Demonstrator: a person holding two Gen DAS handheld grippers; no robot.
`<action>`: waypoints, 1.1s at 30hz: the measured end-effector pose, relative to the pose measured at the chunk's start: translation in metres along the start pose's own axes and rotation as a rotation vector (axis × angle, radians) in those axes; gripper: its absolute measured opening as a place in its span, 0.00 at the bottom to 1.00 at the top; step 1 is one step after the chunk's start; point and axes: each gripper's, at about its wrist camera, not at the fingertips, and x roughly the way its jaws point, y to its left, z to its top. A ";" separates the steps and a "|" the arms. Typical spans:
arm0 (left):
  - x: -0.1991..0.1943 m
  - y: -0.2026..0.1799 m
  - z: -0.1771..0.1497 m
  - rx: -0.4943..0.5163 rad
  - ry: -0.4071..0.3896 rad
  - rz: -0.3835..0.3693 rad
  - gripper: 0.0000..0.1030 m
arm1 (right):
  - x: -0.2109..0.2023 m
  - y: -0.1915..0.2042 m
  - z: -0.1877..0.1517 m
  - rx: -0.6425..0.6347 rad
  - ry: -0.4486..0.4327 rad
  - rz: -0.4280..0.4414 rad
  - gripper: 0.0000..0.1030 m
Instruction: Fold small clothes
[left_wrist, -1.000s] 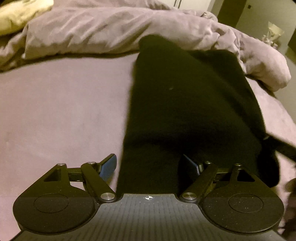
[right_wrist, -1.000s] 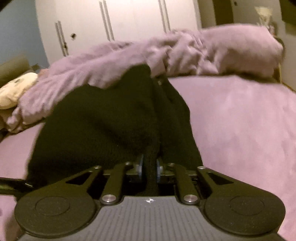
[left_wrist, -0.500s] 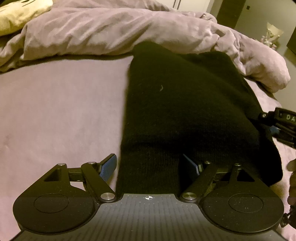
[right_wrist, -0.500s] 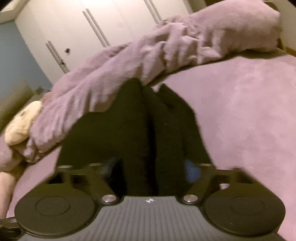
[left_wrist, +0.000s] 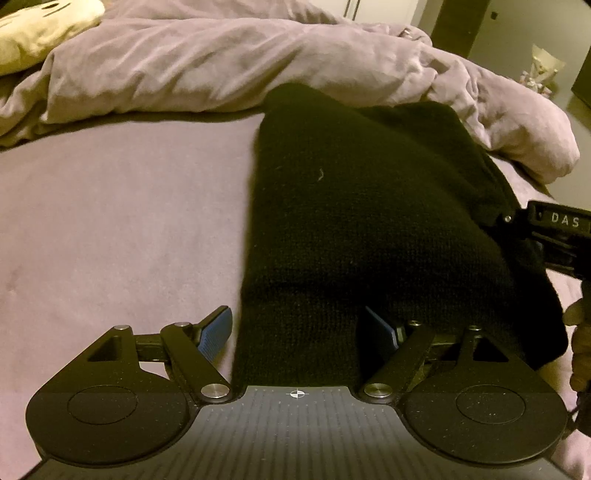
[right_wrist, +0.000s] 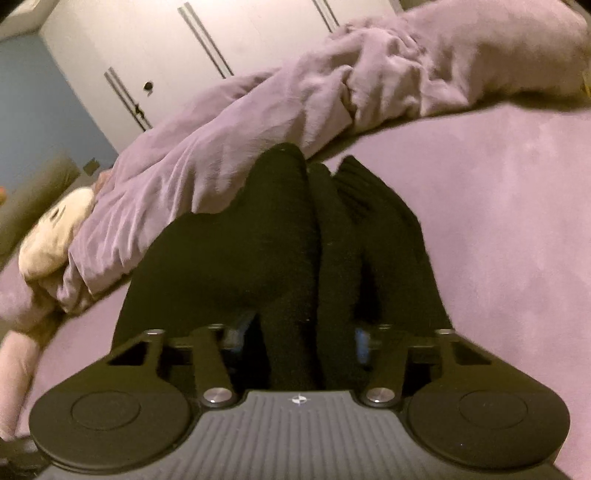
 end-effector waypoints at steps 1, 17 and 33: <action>0.000 0.000 0.000 -0.001 -0.001 0.002 0.81 | -0.002 0.005 -0.001 -0.030 -0.011 -0.011 0.30; -0.026 -0.011 0.019 0.010 -0.082 0.009 0.82 | -0.011 0.002 -0.025 -0.305 -0.054 -0.329 0.11; 0.023 0.027 0.031 -0.123 0.089 -0.239 0.89 | -0.027 -0.069 -0.018 0.136 0.002 0.001 0.73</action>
